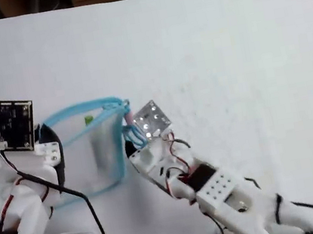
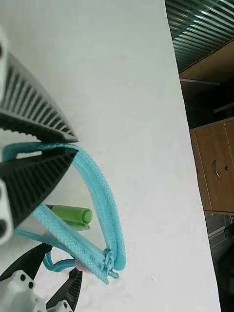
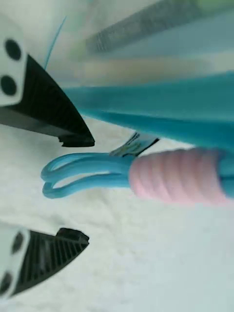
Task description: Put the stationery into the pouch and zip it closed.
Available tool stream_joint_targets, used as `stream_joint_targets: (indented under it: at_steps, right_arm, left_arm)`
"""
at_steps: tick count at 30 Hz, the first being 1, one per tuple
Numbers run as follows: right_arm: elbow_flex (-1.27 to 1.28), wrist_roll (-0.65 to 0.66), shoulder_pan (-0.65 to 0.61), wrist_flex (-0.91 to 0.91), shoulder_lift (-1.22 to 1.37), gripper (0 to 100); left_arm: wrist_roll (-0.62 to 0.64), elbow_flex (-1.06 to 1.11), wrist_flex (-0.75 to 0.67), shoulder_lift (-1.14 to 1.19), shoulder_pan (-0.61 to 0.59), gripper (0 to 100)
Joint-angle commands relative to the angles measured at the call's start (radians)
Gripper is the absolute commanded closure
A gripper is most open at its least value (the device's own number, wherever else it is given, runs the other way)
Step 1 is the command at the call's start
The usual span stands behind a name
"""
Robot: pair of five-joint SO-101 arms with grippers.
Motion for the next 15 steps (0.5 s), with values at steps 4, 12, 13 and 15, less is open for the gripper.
stream_joint_targets:
  at_steps: [4, 12, 13, 15]
  right_arm:
    - [-0.014, 0.008, 0.119, -0.157, 0.189, 73.0]
    - [-0.028, 0.003, 0.148, -0.245, 0.214, 73.0]
    - [-0.038, 0.003, 0.148, -0.249, 0.214, 73.0]
    - [-0.066, 0.003, 0.140, -0.274, 0.214, 73.0]
  left_arm:
    - [-0.005, 0.017, 0.035, 0.004, -0.002, 97]
    - [-0.005, 0.017, 0.035, 0.004, -0.002, 97]
    - [-0.005, 0.017, 0.035, 0.004, -0.002, 97]
    - [-0.005, 0.017, 0.035, 0.004, -0.002, 97]
